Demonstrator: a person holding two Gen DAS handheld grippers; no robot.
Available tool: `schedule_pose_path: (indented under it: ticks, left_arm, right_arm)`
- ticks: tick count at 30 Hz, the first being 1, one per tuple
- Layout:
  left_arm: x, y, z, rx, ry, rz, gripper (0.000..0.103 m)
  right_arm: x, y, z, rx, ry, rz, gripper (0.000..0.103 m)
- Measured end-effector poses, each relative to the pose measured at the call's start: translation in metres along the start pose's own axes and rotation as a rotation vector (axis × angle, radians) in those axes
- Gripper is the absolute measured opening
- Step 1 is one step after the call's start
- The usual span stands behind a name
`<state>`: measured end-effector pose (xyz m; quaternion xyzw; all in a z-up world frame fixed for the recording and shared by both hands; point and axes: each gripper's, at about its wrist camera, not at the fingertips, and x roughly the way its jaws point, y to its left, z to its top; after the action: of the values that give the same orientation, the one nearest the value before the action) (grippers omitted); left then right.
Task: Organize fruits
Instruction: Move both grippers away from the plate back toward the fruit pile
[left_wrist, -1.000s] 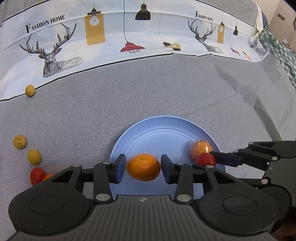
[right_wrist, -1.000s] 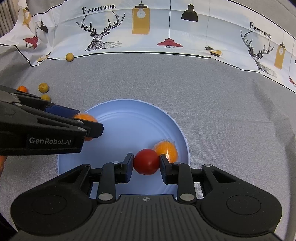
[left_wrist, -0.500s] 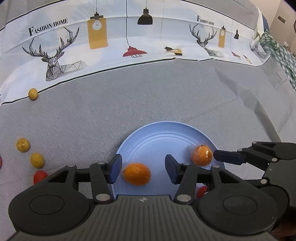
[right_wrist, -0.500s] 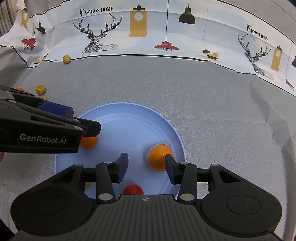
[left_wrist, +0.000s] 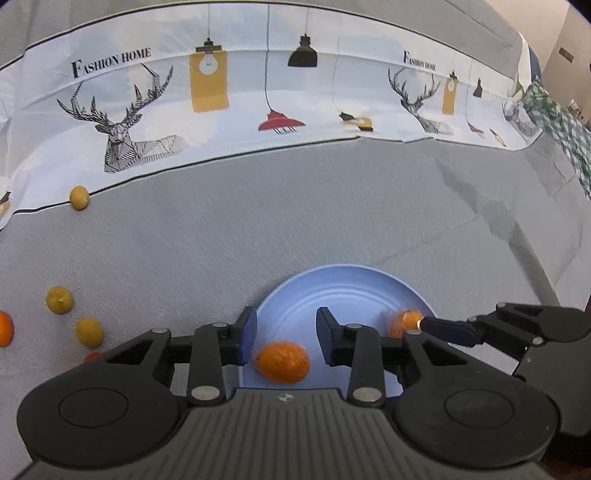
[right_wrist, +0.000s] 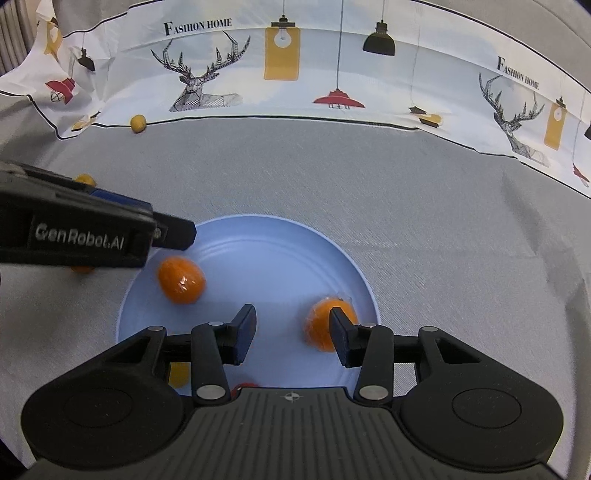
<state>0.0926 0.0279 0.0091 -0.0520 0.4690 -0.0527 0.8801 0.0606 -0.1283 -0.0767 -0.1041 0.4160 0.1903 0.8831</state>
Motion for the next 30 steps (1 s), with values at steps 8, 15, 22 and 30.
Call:
schedule_pose_path:
  ticks: [8, 15, 22, 30]
  left_arm:
    - [-0.009, 0.022, 0.008, -0.033, -0.026, 0.001, 0.027]
    - [-0.004, 0.065, 0.009, -0.121, -0.024, 0.039, 0.027]
    - [-0.006, 0.104, 0.014, -0.205, -0.016, 0.079, 0.027]
    - [-0.011, 0.148, 0.018, -0.302, -0.016, 0.113, 0.027]
  right_arm:
    - [0.001, 0.020, 0.010, -0.027, -0.017, 0.025, 0.046]
    - [0.003, 0.038, 0.016, -0.043, -0.032, 0.045, 0.046]
    - [-0.001, 0.057, 0.030, -0.046, -0.118, 0.103, 0.046]
    - [-0.001, 0.085, 0.038, -0.067, -0.211, 0.168, 0.046]
